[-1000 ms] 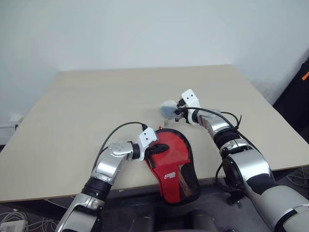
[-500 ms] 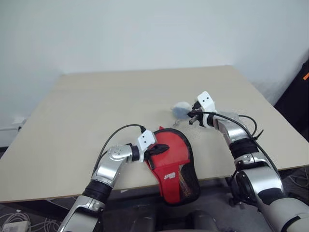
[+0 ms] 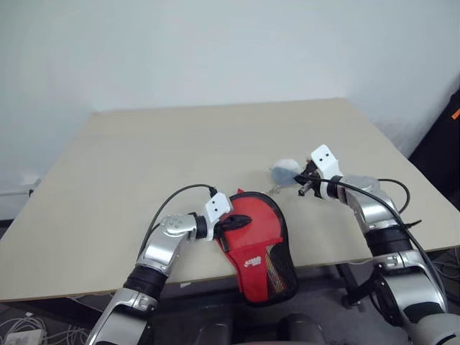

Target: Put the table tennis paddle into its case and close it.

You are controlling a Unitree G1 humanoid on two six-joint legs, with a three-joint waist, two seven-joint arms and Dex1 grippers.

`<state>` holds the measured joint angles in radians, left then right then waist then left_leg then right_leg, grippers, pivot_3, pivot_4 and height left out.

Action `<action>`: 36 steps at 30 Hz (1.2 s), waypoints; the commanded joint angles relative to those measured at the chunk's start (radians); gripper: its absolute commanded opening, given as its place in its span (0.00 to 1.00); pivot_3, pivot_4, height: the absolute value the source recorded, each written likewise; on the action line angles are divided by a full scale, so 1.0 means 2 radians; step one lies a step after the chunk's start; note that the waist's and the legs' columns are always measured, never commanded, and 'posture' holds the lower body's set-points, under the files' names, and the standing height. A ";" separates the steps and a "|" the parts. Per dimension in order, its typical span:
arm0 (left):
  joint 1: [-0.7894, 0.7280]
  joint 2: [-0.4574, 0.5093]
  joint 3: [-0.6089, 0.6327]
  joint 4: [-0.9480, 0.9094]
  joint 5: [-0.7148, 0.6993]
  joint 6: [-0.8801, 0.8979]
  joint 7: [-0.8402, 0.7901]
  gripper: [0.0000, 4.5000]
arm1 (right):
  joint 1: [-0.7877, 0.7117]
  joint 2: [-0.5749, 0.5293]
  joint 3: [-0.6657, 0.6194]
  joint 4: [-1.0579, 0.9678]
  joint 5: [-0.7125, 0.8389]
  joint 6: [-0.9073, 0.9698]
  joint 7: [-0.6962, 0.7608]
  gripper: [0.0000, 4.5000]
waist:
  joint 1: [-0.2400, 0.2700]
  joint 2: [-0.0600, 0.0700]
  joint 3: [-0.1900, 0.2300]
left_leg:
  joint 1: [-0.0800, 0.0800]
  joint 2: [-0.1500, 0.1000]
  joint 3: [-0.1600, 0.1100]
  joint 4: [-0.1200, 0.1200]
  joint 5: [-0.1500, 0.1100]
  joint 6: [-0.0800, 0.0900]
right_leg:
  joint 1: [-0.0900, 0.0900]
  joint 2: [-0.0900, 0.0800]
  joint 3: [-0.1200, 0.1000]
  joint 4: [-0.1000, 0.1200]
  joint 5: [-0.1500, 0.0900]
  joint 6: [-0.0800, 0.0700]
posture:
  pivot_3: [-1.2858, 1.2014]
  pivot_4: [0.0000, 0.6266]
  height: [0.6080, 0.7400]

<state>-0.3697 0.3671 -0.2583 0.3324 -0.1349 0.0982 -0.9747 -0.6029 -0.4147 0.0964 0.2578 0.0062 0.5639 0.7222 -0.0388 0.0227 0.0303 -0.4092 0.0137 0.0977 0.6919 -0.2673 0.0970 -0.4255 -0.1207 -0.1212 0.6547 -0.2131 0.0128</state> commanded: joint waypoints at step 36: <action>-0.009 0.011 -0.026 0.089 0.031 0.031 -0.015 0.00 | 0.190 -0.264 -0.016 -0.251 0.141 0.013 0.230 0.01 | 0.021 -0.002 -0.001 | 0.000 0.001 -0.002 0.000 -0.001 0.001 | 0.001 0.000 -0.002 -0.005 0.000 -0.001 | 0.52 0.00 0.74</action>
<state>-0.4314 0.3647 -0.2811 0.4081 -0.1347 0.1024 -1.0076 -0.2255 -0.9118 0.0956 -0.2047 0.2648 0.6218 1.1401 0.0041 0.0184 0.0287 -0.4084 0.0160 0.0932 0.6921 -0.2700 0.1000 -0.4234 -0.1216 -0.1250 0.6448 -0.2131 0.0110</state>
